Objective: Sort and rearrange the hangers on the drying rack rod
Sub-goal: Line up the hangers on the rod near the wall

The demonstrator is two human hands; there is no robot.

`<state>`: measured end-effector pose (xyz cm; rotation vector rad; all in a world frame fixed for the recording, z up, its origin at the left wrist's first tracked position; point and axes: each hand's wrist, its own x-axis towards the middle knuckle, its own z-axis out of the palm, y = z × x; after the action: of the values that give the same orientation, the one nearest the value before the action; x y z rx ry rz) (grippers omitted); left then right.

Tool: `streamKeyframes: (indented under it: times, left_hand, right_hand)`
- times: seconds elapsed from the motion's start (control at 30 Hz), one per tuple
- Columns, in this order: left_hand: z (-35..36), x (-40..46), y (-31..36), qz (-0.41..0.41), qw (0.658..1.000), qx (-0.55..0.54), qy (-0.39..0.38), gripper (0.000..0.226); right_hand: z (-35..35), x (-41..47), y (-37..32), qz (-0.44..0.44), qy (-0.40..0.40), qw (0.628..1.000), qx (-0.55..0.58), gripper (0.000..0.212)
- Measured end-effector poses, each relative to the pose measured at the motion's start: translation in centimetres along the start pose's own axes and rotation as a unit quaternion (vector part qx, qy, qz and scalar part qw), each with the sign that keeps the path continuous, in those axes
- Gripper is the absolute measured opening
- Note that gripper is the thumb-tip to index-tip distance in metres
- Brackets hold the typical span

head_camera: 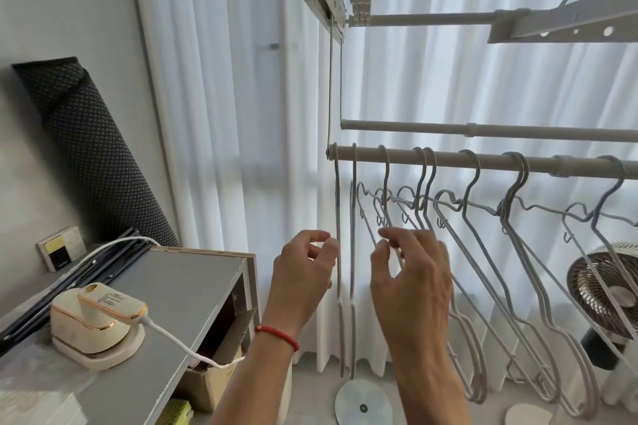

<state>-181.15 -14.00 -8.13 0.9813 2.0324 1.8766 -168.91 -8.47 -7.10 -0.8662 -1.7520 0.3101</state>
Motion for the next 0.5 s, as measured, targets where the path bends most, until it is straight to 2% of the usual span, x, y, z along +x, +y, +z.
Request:
streamKeyframes:
  times: [0.1, 0.2, 0.33, 0.5]
  left_hand:
    - [0.2, 0.1, 0.0, -0.005, 1.0, -0.016, -0.015, 0.026]
    - [0.5, 0.3, 0.4, -0.024, 0.998, -0.042, -0.044, 0.03]
    - [0.9, 0.5, 0.7, -0.066, 0.992, -0.076, -0.081, 0.044]
    - [0.8, 0.4, 0.1, -0.079, 0.988, -0.116, -0.069, 0.055]
  right_hand:
    - [0.1, 0.5, 0.9, 0.019, -0.054, 0.998, -0.025, 0.034]
    - [0.4, 0.4, 1.0, 0.059, -0.113, 0.991, -0.034, 0.042]
    - [0.9, 0.5, 1.1, 0.088, -0.178, 0.978, -0.057, 0.038]
    - [1.8, 0.3, 1.5, 0.14, -0.209, 0.967, 0.051, 0.029]
